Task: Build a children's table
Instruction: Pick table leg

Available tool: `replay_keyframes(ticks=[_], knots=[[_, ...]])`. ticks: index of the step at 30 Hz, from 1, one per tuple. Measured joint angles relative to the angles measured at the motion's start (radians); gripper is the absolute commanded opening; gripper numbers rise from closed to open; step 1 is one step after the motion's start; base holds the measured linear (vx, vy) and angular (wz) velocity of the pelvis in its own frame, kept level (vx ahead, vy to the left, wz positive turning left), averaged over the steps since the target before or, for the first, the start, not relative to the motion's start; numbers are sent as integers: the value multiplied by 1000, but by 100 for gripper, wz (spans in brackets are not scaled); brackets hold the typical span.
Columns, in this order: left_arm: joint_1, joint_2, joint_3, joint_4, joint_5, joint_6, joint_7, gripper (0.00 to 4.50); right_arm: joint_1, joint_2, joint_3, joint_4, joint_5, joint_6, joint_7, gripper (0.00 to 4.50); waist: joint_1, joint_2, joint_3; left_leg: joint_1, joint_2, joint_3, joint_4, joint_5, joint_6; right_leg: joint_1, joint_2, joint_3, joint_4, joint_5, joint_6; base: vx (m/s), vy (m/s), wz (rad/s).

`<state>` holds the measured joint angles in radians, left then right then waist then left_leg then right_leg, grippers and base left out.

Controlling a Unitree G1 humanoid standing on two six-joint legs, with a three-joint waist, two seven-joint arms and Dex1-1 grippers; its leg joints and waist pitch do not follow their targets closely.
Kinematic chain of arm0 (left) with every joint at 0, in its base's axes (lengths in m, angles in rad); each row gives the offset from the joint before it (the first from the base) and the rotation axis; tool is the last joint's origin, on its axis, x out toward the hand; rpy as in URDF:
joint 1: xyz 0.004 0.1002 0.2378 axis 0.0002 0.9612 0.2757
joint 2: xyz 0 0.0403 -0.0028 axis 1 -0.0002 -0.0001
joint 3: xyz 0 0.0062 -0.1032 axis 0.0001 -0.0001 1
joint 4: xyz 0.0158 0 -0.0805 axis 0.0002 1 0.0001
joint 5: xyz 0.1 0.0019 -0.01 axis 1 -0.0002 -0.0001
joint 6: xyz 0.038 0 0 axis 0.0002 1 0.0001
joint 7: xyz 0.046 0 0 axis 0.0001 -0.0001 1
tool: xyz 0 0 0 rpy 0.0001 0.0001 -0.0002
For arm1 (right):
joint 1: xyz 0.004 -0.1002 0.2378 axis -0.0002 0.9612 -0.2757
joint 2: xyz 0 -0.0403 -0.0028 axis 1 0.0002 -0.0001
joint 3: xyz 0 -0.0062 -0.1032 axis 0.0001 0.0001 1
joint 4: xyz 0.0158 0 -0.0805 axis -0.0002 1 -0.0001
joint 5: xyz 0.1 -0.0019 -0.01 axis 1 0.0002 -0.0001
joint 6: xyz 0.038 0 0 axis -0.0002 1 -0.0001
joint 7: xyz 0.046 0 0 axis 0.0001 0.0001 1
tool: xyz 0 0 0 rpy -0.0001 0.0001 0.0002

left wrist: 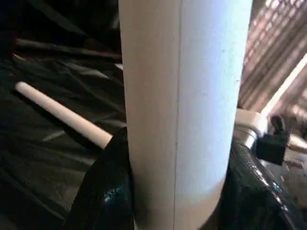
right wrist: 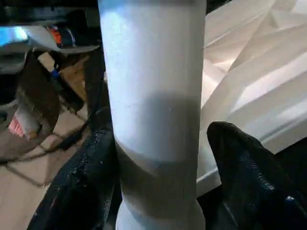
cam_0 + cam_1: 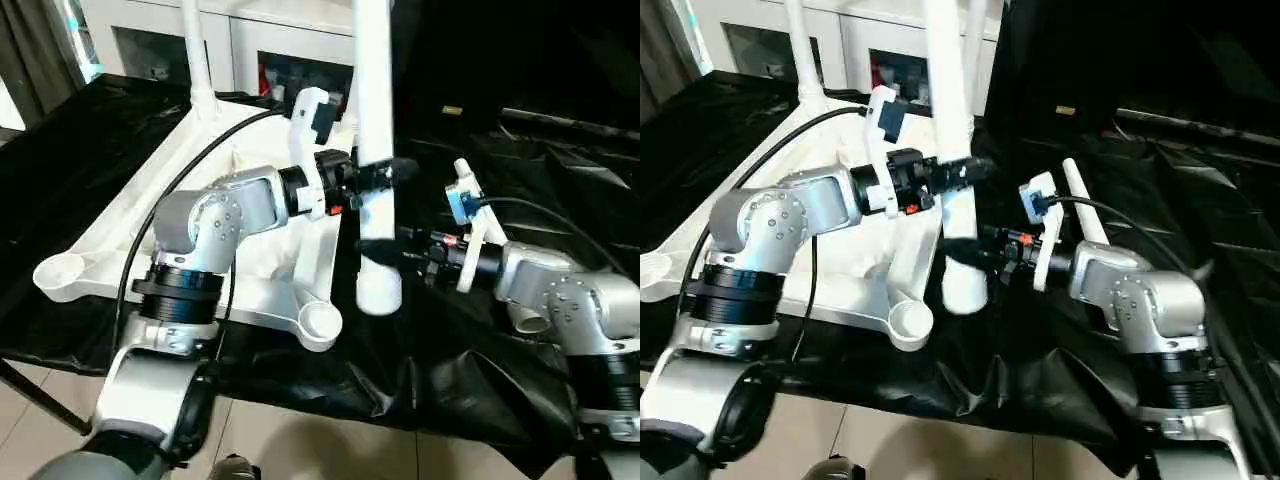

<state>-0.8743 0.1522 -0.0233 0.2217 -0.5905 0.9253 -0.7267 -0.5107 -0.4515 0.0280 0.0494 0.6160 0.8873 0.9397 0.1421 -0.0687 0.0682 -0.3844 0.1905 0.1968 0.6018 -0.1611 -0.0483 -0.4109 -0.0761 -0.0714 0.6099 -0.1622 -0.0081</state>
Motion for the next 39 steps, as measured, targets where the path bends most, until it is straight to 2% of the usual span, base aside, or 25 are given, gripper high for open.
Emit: replay_keyframes(ticks=[13, 22, 26, 27, 33, 39], knots=[[0, 15, -19, -32, -5, 14, -46, 186, -11, -17, 59, 0, -3, 7, 31, 304, 0, 0, 0, 0, 0, 0, 0, 0, 0, 0, 0, 0, 0, 0, 0, 0, 0, 0], [0, 20, -31, -32, -4, 16, -66, 186, -11, -22, 68, 0, -3, 16, 43, 304, 0, 0, 0, 0, 0, 0, 0, 0, 0, 0, 0, 0, 0, 0, 0, 0, 0, 0], [0, 21, -35, -35, -4, 21, -68, 186, -11, -22, 76, 0, 0, 16, 51, 268, 0, 0, 0, 0, 0, 0, 0, 0, 0, 0, 0, 0, 0, 0, 0, 0, 0, 0], [0, 21, -35, -35, -4, 21, -68, 186, -11, -22, 80, -1, 0, 16, 53, 245, 0, 0, 0, 0, 0, 0, 0, 0, 0, 0, 0, 0, 0, 0, 0, 0, 0, 0], [0, 23, -35, -35, -4, 22, -72, 186, -11, -22, 86, -4, 0, 16, 64, 205, 0, -1, 0, 0, 0, 0, 0, 0, 0, 0, 0, 0, 0, 0, 0, 0, 0, 0], [0, 24, -35, -35, -4, 28, -73, 186, -11, -22, 91, -5, 0, 16, 67, 193, 0, -1, 0, 0, 0, 0, 0, 0, 0, 0, 0, 0, 0, 0, 0, 0, 0, 0]])
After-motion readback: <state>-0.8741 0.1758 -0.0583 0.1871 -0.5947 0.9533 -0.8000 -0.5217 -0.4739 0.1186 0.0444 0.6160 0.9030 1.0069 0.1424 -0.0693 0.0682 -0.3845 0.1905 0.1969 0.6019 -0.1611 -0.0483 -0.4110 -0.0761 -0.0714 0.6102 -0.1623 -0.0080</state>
